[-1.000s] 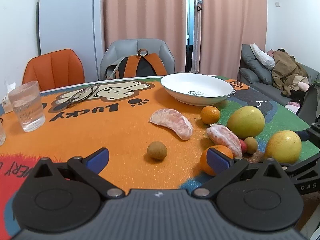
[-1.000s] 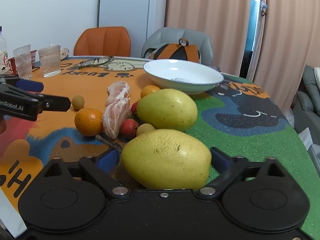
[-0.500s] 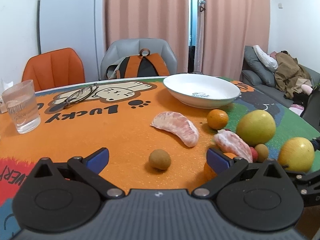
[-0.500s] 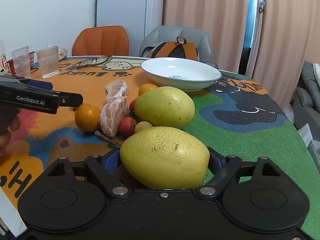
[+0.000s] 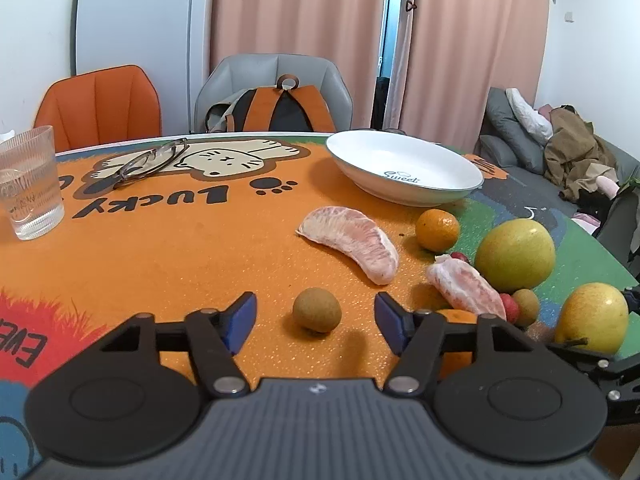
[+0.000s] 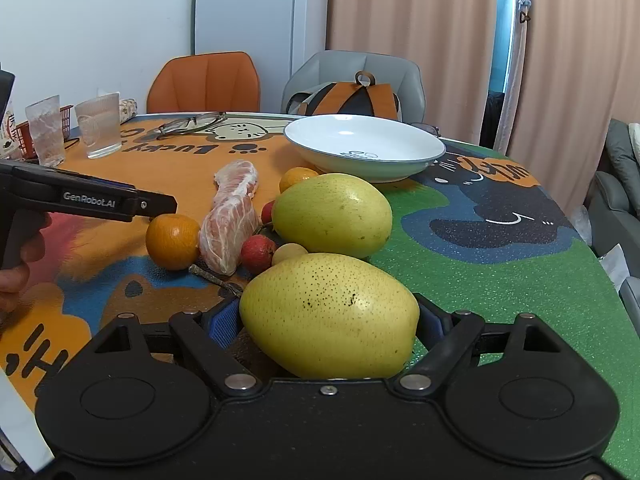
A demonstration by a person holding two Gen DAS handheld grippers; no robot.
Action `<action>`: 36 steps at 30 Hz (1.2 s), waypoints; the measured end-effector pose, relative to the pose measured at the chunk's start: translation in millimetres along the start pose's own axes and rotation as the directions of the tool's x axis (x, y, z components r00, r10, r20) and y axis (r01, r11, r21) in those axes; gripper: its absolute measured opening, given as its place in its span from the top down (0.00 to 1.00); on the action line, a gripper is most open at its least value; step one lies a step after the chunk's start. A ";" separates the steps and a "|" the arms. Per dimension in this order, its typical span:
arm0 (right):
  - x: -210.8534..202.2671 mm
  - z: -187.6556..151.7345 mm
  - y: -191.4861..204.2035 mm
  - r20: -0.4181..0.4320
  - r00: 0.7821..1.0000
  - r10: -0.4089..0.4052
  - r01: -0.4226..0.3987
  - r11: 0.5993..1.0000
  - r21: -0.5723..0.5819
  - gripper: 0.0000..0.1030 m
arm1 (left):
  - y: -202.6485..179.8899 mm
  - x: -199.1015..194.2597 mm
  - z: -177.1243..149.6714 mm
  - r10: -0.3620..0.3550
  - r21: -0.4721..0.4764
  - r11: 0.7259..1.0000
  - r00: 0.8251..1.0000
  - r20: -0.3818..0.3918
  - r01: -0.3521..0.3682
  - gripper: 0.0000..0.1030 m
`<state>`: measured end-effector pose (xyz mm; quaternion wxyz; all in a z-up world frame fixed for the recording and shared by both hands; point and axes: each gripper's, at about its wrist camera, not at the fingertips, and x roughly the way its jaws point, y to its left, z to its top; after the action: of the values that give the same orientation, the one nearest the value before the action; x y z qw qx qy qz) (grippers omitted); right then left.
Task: Organize fruits
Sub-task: 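Close the left gripper around the small brown round fruit, then carry the pear into the white bowl with the right gripper while the left gripper carries the brown fruit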
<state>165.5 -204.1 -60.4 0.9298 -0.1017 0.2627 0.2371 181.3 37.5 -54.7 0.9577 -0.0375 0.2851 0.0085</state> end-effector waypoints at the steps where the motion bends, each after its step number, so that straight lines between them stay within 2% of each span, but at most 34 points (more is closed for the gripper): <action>1: -0.1 0.1 0.0 0.000 1.000 0.000 0.000 1.000 0.000 0.20 | -0.1 1.6 0.6 -0.002 0.000 1.000 1.000 -0.007 0.002 0.47; 3: 0.0 0.0 0.1 0.000 1.000 0.000 0.000 1.000 -0.001 0.20 | -0.1 4.8 1.0 -0.002 -0.001 1.000 1.000 -0.018 0.001 0.55; 7: -0.1 0.1 0.0 0.000 1.000 0.000 0.000 1.000 0.002 0.20 | 0.3 8.8 1.2 0.003 -0.006 1.000 0.999 -0.038 -0.003 0.60; 13: -2.0 1.9 0.5 -0.003 1.000 0.000 0.000 1.000 -0.003 0.20 | 1.0 11.4 2.5 0.015 0.001 1.000 0.999 -0.045 -0.015 0.75; 19: -5.1 6.5 -1.6 -0.002 1.000 -0.005 0.005 1.000 -0.009 0.21 | 1.5 9.5 5.2 -0.008 -0.008 1.000 0.998 -0.057 0.008 0.75; 36: -13.2 23.4 -5.5 0.002 1.000 -0.019 0.019 0.998 -0.064 0.22 | -12.7 -19.4 22.4 -0.008 0.054 0.999 1.000 0.000 0.008 0.75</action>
<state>168.6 -206.7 -33.3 0.9285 -0.1337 0.2531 0.2366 177.7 26.7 -24.5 0.9585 -0.0126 0.2848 -0.0028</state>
